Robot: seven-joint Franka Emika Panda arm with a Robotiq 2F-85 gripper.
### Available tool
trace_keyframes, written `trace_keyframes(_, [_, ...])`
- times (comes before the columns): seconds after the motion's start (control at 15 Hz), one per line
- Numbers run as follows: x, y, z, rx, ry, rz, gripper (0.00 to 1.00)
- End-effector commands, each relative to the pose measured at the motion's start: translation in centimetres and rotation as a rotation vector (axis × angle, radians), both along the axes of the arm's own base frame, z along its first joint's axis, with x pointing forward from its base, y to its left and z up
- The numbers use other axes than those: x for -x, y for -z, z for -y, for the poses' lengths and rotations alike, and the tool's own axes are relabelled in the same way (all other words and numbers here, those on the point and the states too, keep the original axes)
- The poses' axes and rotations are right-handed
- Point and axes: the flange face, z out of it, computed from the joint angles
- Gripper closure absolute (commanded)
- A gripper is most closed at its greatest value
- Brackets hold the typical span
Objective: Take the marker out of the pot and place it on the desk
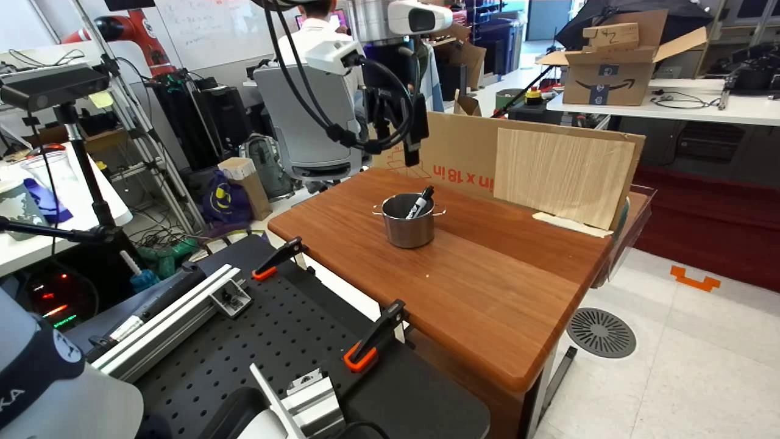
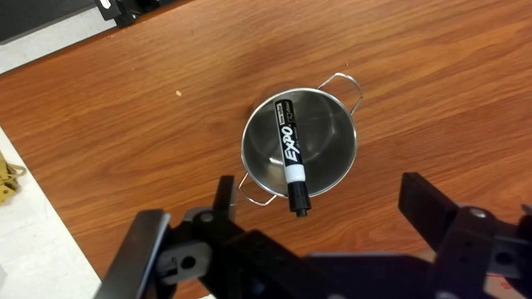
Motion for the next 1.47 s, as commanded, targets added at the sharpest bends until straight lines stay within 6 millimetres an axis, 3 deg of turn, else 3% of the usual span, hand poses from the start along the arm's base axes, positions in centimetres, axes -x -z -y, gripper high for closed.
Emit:
trace_keyframes(0.0, [-2.4, 1.9, 0.2, 0.017, 0.011, -0.015, 0.0])
trace_keyframes(0.53, [-5.1, 6.4, -0.4, 0.045, -0.004, -0.066, 0.0])
trace_keyframes(1.07, [-6.6, 8.3, -0.1, 0.06, 0.007, -0.084, 0.0])
trace_keyframes(1.13, [-6.7, 8.5, -0.1, 0.061, 0.009, -0.086, 0.03])
trace_keyframes(1.2, [-6.8, 8.6, 0.0, 0.061, 0.007, -0.091, 0.26])
trace_keyframes(1.33, [-6.9, 8.9, 0.0, 0.062, 0.008, -0.094, 0.31])
trace_keyframes(1.4, [-7.0, 9.0, 0.0, 0.062, 0.008, -0.094, 0.4])
